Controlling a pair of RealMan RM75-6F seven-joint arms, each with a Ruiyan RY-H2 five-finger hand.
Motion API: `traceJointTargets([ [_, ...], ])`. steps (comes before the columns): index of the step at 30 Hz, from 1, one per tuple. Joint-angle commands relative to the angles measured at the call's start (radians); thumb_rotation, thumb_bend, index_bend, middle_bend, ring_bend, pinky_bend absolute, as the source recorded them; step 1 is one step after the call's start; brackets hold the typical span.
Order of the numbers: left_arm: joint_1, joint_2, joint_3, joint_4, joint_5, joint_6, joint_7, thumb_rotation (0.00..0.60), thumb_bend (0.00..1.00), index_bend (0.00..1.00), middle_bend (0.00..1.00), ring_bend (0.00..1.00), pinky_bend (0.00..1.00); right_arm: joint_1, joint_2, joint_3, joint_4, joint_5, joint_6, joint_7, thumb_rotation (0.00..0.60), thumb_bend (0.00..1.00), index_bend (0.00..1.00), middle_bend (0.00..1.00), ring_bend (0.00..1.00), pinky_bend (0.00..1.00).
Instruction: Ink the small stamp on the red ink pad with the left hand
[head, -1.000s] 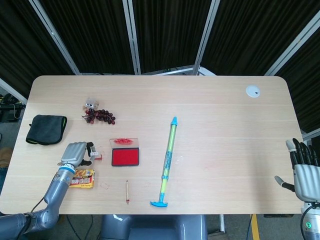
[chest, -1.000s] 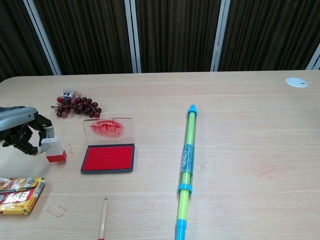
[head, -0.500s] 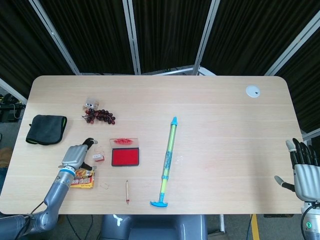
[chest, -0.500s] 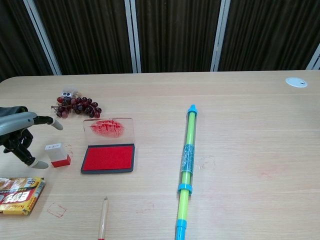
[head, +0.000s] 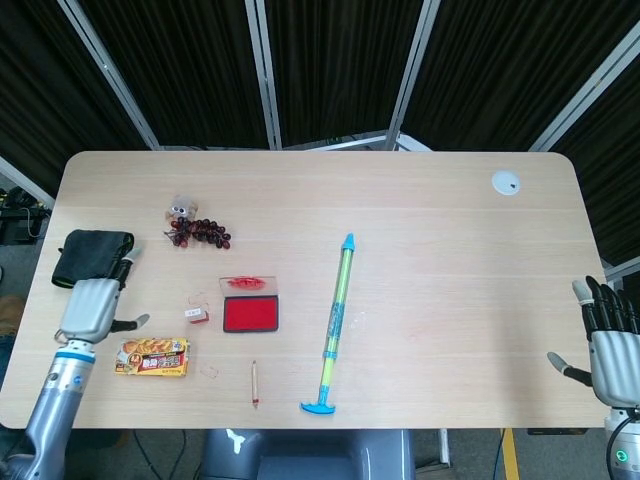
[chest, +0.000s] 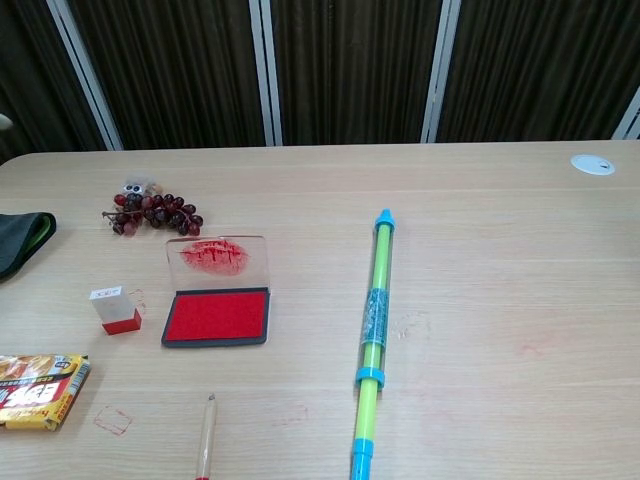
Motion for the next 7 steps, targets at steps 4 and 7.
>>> traceJointTargets([
  [4,0.129,0.127,0.092,-0.088,0.113,0.119,0.008,0.600,0.00,0.00,0.00,0.00,0.00,-0.007,0.010,-0.007,-0.010,-0.021,0.015,0.018,0.600,0.00,0.00,0.00,0.00,0.00],
  [7,0.143,0.149,0.099,-0.106,0.129,0.121,0.014,0.600,0.00,0.00,0.00,0.00,0.00,-0.008,0.014,-0.007,-0.011,-0.026,0.018,0.023,0.600,0.00,0.00,0.00,0.00,0.00],
])
